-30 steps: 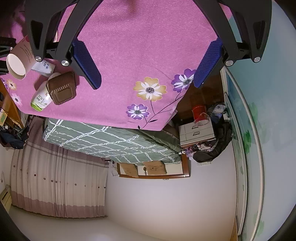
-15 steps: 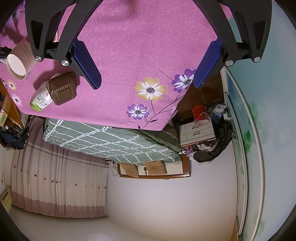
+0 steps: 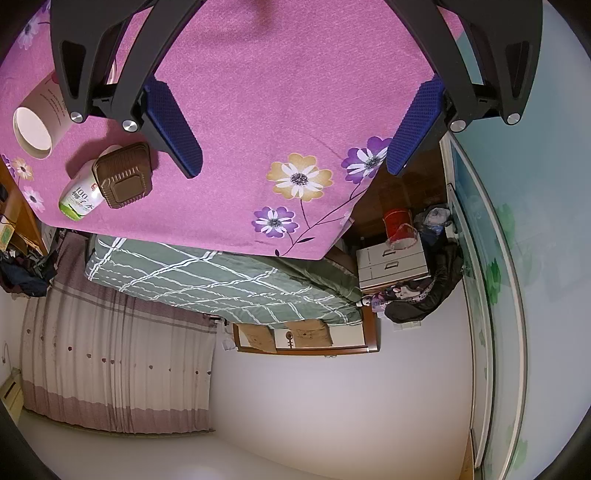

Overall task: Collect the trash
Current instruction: 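Carry the squeeze tube over the bin and open the right tool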

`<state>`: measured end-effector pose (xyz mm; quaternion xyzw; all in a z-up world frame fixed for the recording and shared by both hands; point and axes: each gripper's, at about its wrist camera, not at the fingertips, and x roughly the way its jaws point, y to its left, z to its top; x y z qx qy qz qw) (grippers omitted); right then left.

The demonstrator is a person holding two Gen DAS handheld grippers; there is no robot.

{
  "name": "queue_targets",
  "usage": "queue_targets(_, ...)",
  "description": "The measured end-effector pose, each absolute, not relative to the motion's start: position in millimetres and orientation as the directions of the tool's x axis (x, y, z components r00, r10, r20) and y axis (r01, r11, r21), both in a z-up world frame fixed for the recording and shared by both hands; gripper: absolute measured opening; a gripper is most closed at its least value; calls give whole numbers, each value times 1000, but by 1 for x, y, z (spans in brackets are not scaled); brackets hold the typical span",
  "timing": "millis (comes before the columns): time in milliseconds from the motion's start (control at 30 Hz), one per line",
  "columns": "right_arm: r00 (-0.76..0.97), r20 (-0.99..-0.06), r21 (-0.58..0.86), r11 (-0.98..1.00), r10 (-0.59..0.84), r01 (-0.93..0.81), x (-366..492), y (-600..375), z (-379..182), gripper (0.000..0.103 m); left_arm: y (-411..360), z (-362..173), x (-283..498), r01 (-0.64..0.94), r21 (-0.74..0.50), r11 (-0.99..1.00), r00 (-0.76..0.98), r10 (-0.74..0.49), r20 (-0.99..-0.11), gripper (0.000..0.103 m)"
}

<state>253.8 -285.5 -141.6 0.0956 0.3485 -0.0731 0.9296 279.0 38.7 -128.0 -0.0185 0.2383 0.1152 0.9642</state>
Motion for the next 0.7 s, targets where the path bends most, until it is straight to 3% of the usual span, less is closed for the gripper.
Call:
queue_targets(167,714,-676,117,930,-182,347,237,-330,-150,26,39,-128,279,-231,20,973,860,213,-464,98)
queue_targets(467,665,-703,112,885,-250,452,220,-370,-165,28,39,-128,279,-231,19,973,860,213,-464,98)
queue_targets(533,659,-706,107,880,-260,463,224,-370,-167,36,39,-128,279,-231,20,973,860,213,-464,98)
queue_targets(600,658,-699,101,872,-280,479,222,-372,-167,56,39,-128,279,-231,19,973,860,213,-463,98)
queue_targets(700,676,-680,124,863,-285,489,219,-372,-163,57,39,-128,279,-231,20,973,859,214,-464,98)
